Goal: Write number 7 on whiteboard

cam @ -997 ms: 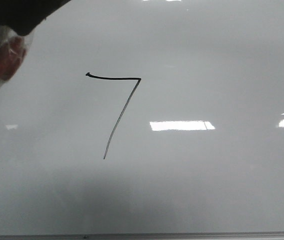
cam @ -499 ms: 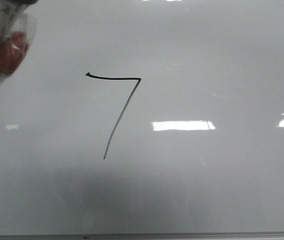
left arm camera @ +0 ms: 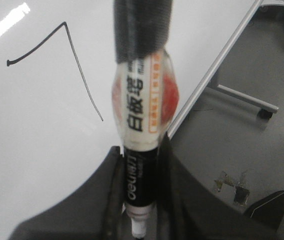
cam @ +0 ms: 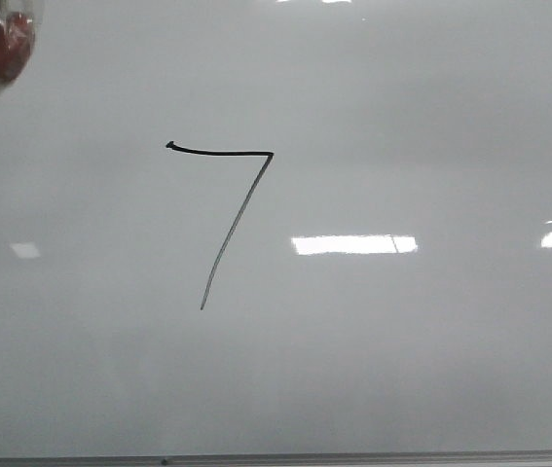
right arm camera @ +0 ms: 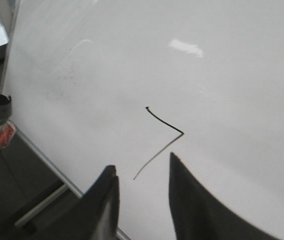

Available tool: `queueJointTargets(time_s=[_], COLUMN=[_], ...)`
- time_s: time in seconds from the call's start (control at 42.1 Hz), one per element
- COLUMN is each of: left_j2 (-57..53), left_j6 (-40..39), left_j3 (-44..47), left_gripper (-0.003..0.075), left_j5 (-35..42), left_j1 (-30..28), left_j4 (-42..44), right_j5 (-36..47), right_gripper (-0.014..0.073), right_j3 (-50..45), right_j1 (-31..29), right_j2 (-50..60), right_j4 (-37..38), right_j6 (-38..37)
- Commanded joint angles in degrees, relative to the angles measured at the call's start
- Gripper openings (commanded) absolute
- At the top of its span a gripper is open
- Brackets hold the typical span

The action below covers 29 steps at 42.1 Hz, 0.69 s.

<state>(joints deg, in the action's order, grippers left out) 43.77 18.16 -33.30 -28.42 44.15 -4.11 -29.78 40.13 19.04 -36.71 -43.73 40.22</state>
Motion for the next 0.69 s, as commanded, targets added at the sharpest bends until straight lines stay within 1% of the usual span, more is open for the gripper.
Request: queueJointTargets(time_s=[0.0, 0.047, 0.19, 0.332, 0.665], left_j2=[-0.05, -0.05, -0.05, -0.05, -0.05], left_j6=[-0.56, -0.56, -0.56, -0.56, -0.56], left_j3=[-1.98, -1.98, -1.98, -1.98, -1.98], left_gripper=[-0.0020, -0.0020, -0.0020, -0.0020, -0.0020], left_j5=[4.77, 5.04, 6.12, 8.03, 10.67], left_j1=[-0.17, -0.17, -0.17, -0.17, -0.17], left_j4=[-0.65, -0.65, -0.65, -0.65, -0.65], right_j5=[5.07, 5.16, 5.16, 5.14, 4.58], right_gripper=[0.0145, 0.0078, -0.0072, -0.0068, -0.0068], right_j3=[-4.79, -7.73, -13.98, -16.52, -16.59], right_j1=[-2.22, -2.70, -2.77, -2.77, -2.77], right_j2=[7.90, 11.44, 19.18, 22.57, 22.63], right_j4=[-2.35, -2.35, -2.53, -2.58, -2.58], right_j6=[-1.80, -1.86, -1.86, -1.86, -1.86])
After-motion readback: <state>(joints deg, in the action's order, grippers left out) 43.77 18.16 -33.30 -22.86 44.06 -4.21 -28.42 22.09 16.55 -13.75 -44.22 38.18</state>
